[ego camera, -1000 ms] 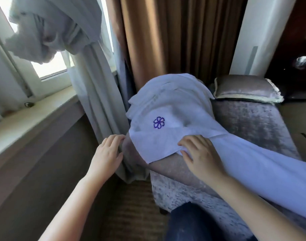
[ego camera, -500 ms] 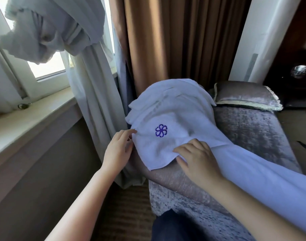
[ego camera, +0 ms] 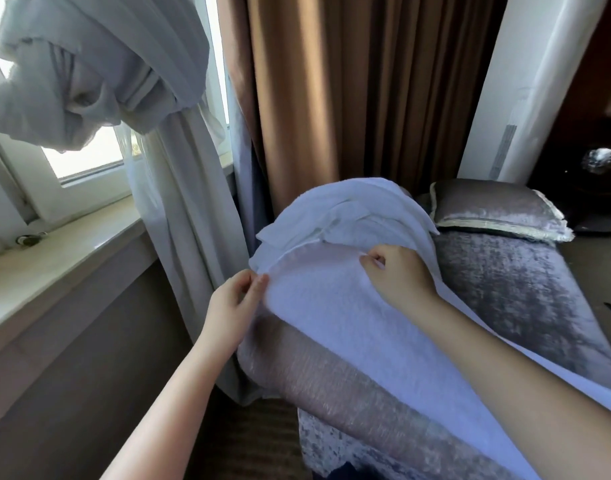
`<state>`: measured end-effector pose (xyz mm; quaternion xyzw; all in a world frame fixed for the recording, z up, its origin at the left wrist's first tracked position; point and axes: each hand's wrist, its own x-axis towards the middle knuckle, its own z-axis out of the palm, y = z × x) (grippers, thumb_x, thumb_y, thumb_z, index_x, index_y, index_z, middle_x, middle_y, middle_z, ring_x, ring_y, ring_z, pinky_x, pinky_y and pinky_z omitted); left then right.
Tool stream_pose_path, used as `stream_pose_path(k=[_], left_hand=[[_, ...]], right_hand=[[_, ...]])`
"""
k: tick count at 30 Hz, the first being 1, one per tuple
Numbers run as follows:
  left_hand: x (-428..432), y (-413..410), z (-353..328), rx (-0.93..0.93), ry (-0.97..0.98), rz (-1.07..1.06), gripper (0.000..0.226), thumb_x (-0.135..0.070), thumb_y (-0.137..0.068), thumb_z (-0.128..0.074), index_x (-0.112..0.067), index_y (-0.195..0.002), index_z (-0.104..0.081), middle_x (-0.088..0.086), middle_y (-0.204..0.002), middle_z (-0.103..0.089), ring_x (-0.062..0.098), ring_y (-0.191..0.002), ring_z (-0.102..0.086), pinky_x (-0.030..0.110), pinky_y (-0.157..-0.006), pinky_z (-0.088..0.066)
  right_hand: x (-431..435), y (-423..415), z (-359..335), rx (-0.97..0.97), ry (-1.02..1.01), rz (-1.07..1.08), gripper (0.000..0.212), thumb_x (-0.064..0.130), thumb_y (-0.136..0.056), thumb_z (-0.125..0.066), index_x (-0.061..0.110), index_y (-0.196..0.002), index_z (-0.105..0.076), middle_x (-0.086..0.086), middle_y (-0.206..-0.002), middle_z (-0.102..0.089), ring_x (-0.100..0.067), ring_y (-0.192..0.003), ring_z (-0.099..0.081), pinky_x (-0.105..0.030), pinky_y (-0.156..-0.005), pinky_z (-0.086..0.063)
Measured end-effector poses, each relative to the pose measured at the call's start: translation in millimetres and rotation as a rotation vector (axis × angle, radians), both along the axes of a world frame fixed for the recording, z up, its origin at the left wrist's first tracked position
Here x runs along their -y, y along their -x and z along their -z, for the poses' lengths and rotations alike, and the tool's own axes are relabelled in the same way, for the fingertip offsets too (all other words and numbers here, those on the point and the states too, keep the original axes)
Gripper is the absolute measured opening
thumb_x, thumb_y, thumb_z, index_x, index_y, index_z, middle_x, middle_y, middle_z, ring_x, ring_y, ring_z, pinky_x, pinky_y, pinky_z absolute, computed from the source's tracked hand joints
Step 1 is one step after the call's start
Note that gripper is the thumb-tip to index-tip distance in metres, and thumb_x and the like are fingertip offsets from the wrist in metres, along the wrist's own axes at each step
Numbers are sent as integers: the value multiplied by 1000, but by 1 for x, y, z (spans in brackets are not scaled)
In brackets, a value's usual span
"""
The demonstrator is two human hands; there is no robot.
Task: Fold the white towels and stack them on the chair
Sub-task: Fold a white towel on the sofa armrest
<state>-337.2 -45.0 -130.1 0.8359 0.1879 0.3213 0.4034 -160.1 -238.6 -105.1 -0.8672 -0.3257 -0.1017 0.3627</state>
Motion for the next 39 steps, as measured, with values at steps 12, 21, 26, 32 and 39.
stream_pose_path(k=[12, 21, 26, 32, 39], left_hand=[[-11, 11, 39, 43, 9, 80, 31, -9, -94, -58, -38, -88, -66, -14, -98, -65, 8, -93, -60, 15, -80, -44], [-10, 23, 45, 85, 75, 140, 37, 5, -93, -51, -29, -87, -65, -4, -109, -68, 18, -99, -66, 31, -81, -51], [-11, 29, 45, 36, -16, 162, 36, 3, -92, -50, -30, -94, -65, -10, -115, -66, 15, -114, -59, 38, -96, -49], [25, 41, 5, 64, -429, 190, 33, -8, -86, -41, -25, -102, -65, -16, -112, -62, 5, -111, -52, 22, -95, -41], [104, 20, 42, -97, -911, 212, 22, -35, -78, -51, -15, -83, -58, -2, -79, -54, 23, -67, -54, 37, -55, -43]], right_hand=[[13, 56, 34, 728, 23, -449, 20, 22, -88, -60, 14, -70, -62, 0, -66, -50, -21, -62, -46, -32, -56, -35], [24, 66, 46, 773, 93, -614, 23, 24, -91, -60, 15, -70, -63, 1, -67, -51, -19, -60, -45, -31, -52, -37], [27, 68, 45, 765, 109, -596, 25, 24, -92, -61, 15, -69, -62, 2, -67, -51, -18, -61, -45, -30, -53, -37], [51, 88, 43, 751, 202, -560, 11, 24, -91, -60, 17, -87, -68, 4, -77, -58, -15, -67, -50, -27, -57, -39], [140, 64, 43, 579, 322, -188, 23, 28, -90, -48, 16, -92, -68, 1, -85, -62, -22, -75, -60, -33, -59, -49]])
